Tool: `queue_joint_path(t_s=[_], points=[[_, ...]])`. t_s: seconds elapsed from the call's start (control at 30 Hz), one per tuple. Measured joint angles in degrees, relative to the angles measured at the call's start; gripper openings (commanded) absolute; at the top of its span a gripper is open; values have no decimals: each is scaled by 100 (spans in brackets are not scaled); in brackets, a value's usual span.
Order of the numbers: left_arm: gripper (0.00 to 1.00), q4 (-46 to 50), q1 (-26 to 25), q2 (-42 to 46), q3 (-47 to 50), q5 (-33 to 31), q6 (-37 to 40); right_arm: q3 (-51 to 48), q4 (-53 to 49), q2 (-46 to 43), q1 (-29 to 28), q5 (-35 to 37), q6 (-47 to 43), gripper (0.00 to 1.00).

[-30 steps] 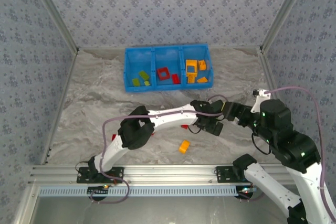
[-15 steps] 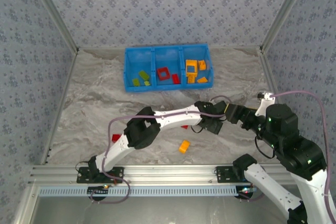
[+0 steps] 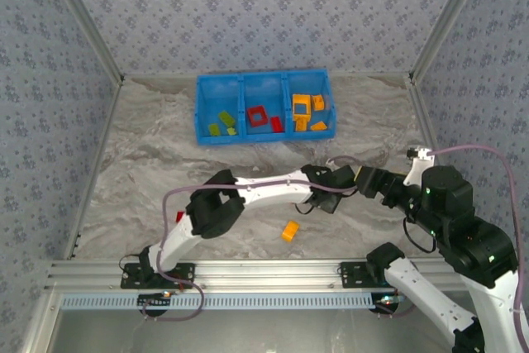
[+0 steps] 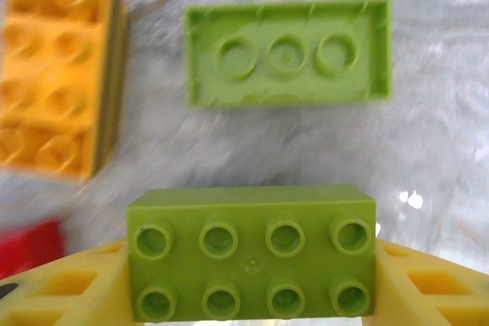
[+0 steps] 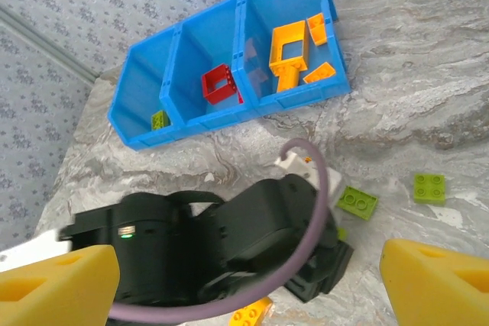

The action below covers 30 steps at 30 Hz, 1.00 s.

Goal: Sort the legos into containers by color

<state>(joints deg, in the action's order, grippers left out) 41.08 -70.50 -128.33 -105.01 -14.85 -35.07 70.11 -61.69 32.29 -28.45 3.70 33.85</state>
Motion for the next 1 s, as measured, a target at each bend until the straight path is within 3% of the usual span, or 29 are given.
queue_joint_path(t_s=[0.13,0.27,0.43,0.57,0.7,0.83,1.0], points=[[57,-177,94,981,605,22,-92,-26,120,164,0,-339,-146,85],[56,42,841,2651,1652,48,-160,-225,678,688,-260,-833,-393,83],[56,57,2468,3720,1954,114,-9,-472,1429,1777,-1836,-413,-632,84],[56,48,3427,3565,1950,376,278,-549,2369,2603,-2852,181,-820,84],[55,17,4142,2752,1569,579,514,-697,3683,3263,-3563,758,-1180,85],[55,-66,4642,1838,892,649,575,-636,4645,4059,-3674,1158,-1392,85],[55,-66,5029,890,-103,651,570,-509,5007,4542,-3665,1386,-1427,85]])
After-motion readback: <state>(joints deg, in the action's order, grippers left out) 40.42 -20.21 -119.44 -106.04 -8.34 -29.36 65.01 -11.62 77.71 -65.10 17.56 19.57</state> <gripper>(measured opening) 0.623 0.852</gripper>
